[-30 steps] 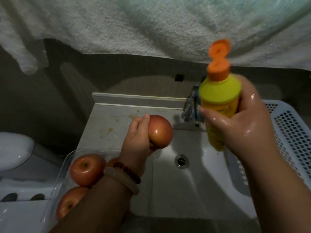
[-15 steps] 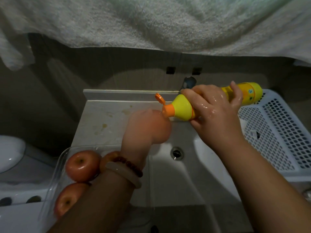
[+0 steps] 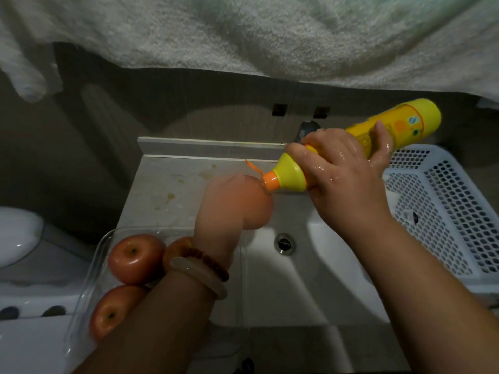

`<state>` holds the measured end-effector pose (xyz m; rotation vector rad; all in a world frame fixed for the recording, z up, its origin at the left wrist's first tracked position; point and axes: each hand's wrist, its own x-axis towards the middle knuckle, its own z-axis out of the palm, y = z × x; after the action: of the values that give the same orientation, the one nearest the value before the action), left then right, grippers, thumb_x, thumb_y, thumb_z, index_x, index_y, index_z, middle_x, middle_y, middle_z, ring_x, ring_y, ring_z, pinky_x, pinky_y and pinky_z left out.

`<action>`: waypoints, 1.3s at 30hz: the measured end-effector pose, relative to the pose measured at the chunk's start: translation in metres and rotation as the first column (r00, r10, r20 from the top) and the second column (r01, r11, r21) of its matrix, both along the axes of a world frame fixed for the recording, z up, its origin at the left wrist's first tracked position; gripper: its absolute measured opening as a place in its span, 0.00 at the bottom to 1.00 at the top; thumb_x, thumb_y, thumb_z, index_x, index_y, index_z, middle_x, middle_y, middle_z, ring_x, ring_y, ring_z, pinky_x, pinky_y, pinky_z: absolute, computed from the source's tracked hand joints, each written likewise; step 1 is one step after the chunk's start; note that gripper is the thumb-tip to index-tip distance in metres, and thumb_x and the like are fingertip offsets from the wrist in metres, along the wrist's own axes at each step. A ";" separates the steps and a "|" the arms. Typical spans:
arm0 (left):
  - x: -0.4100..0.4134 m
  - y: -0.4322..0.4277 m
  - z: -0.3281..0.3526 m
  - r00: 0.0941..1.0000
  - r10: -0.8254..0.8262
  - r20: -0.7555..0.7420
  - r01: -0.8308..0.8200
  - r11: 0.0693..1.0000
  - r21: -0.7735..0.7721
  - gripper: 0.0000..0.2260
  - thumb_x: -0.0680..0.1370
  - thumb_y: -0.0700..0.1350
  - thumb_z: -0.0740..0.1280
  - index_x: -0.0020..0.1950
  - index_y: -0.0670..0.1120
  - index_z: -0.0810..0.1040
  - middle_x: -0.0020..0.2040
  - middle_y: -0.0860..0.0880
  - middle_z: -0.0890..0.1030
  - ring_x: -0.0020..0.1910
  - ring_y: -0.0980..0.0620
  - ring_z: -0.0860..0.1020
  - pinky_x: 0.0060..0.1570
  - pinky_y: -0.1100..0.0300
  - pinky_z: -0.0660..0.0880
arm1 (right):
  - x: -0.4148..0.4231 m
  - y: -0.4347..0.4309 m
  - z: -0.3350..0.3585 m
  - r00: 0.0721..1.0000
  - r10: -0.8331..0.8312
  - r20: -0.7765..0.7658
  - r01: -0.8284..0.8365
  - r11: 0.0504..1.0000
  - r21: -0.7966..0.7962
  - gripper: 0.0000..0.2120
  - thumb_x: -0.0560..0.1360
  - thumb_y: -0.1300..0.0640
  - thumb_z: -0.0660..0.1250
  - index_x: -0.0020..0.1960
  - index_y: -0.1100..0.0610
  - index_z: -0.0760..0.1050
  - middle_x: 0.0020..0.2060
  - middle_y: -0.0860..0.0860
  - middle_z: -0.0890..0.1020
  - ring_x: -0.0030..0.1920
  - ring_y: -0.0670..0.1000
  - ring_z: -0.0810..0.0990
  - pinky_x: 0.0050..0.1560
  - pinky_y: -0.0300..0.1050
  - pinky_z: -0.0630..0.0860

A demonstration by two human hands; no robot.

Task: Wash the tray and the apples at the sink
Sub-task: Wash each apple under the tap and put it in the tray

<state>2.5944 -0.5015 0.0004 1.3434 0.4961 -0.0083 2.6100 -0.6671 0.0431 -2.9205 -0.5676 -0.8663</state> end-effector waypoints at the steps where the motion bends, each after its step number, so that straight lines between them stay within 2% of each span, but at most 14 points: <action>1: 0.000 0.000 0.000 1.000 0.011 0.001 -0.011 1.000 -0.001 0.17 0.66 0.64 0.66 0.49 0.58 0.78 0.52 0.51 0.80 0.52 0.46 0.80 0.53 0.38 0.78 | 0.000 0.001 0.000 1.000 0.003 -0.003 -0.003 1.000 -0.002 0.25 0.67 0.64 0.71 0.62 0.47 0.76 0.57 0.52 0.78 0.63 0.56 0.72 0.69 0.65 0.45; 6: 0.001 0.002 -0.002 1.000 0.015 0.006 -0.015 1.000 0.001 0.14 0.70 0.61 0.66 0.50 0.56 0.78 0.51 0.51 0.80 0.52 0.47 0.80 0.54 0.39 0.77 | 0.003 0.005 0.002 1.000 0.016 -0.012 -0.016 1.000 -0.014 0.24 0.67 0.64 0.69 0.61 0.47 0.77 0.57 0.52 0.78 0.63 0.56 0.71 0.69 0.63 0.44; 14: 0.000 0.002 -0.002 1.000 0.018 -0.020 -0.018 1.000 0.000 0.18 0.66 0.64 0.65 0.50 0.56 0.78 0.51 0.50 0.80 0.52 0.46 0.80 0.53 0.39 0.78 | 0.003 0.005 0.004 1.000 0.024 0.003 -0.024 0.999 -0.025 0.24 0.66 0.65 0.70 0.59 0.47 0.77 0.56 0.52 0.78 0.62 0.56 0.71 0.68 0.66 0.47; 19: -0.002 0.001 0.001 1.000 0.005 -0.025 -0.004 1.000 0.008 0.17 0.68 0.64 0.66 0.51 0.57 0.77 0.52 0.50 0.80 0.52 0.46 0.80 0.53 0.40 0.78 | 0.003 0.005 0.005 0.999 0.032 0.020 -0.032 0.999 -0.022 0.24 0.65 0.66 0.71 0.58 0.47 0.78 0.56 0.52 0.78 0.62 0.56 0.72 0.68 0.63 0.47; 22: -0.002 0.001 0.001 0.999 0.009 -0.034 -0.009 1.000 0.003 0.20 0.65 0.65 0.65 0.52 0.57 0.77 0.53 0.50 0.80 0.52 0.46 0.80 0.53 0.40 0.78 | 0.004 0.005 0.005 0.999 0.033 0.025 -0.033 0.999 -0.010 0.24 0.65 0.66 0.70 0.58 0.47 0.78 0.55 0.51 0.78 0.61 0.56 0.72 0.68 0.63 0.47; 25: -0.002 0.001 0.001 1.000 0.005 -0.022 -0.005 1.000 0.001 0.18 0.67 0.65 0.66 0.52 0.57 0.77 0.53 0.50 0.80 0.52 0.45 0.80 0.53 0.39 0.78 | 0.003 0.006 0.005 0.999 0.041 0.026 -0.040 0.999 -0.004 0.23 0.66 0.66 0.69 0.58 0.48 0.78 0.55 0.52 0.78 0.61 0.56 0.71 0.68 0.65 0.47; 28: -0.002 0.001 0.002 1.000 0.003 -0.022 -0.003 1.000 -0.004 0.20 0.65 0.66 0.65 0.51 0.57 0.77 0.52 0.50 0.80 0.52 0.46 0.80 0.54 0.39 0.78 | 0.003 0.005 0.005 0.999 0.041 0.021 -0.041 0.999 -0.016 0.24 0.65 0.66 0.70 0.59 0.48 0.78 0.56 0.52 0.78 0.62 0.56 0.71 0.68 0.64 0.47; 30: -0.002 0.001 0.003 0.999 0.012 -0.032 -0.013 1.000 -0.027 0.16 0.69 0.64 0.67 0.50 0.57 0.77 0.52 0.49 0.80 0.52 0.46 0.80 0.52 0.40 0.78 | 0.003 0.006 0.005 0.999 0.028 0.021 -0.028 0.999 -0.017 0.25 0.66 0.66 0.70 0.60 0.47 0.77 0.56 0.52 0.78 0.62 0.56 0.71 0.68 0.64 0.48; 33: -0.001 0.003 0.003 0.999 0.028 -0.036 -0.031 0.996 -0.081 0.06 0.78 0.57 0.64 0.50 0.56 0.77 0.51 0.51 0.78 0.49 0.49 0.79 0.44 0.49 0.80 | 0.004 0.005 0.003 1.000 -0.005 -0.005 0.005 1.000 0.003 0.26 0.65 0.66 0.72 0.60 0.47 0.77 0.55 0.52 0.78 0.61 0.56 0.71 0.68 0.66 0.50; 36: -0.001 0.006 0.007 1.000 0.016 0.013 -0.015 0.997 -0.074 0.06 0.80 0.54 0.62 0.54 0.56 0.75 0.49 0.56 0.76 0.43 0.58 0.77 0.34 0.59 0.76 | 0.001 0.003 0.000 0.995 -0.049 -0.084 0.056 0.995 0.080 0.30 0.62 0.64 0.73 0.61 0.47 0.76 0.55 0.51 0.77 0.60 0.56 0.72 0.67 0.65 0.52; 38: -0.001 0.009 0.009 0.999 0.007 0.049 -0.004 0.999 -0.047 0.08 0.80 0.52 0.61 0.58 0.56 0.74 0.49 0.59 0.73 0.42 0.62 0.77 0.33 0.61 0.76 | -0.001 0.000 0.000 0.988 -0.055 -0.143 0.081 0.979 0.186 0.30 0.62 0.62 0.73 0.62 0.46 0.75 0.56 0.49 0.77 0.59 0.55 0.72 0.65 0.62 0.55; 39: -0.001 0.011 0.010 0.999 0.014 0.048 -0.012 0.998 -0.054 0.07 0.80 0.52 0.61 0.57 0.56 0.75 0.49 0.59 0.73 0.43 0.60 0.77 0.35 0.60 0.77 | -0.002 -0.001 0.003 0.986 -0.046 -0.163 0.088 0.962 0.258 0.28 0.63 0.59 0.72 0.62 0.45 0.75 0.56 0.49 0.77 0.58 0.54 0.73 0.63 0.59 0.58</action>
<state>2.5934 -0.4907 0.0105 1.2852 0.4608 0.0216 2.6083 -0.6678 0.0458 -2.7430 -0.3159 -0.6539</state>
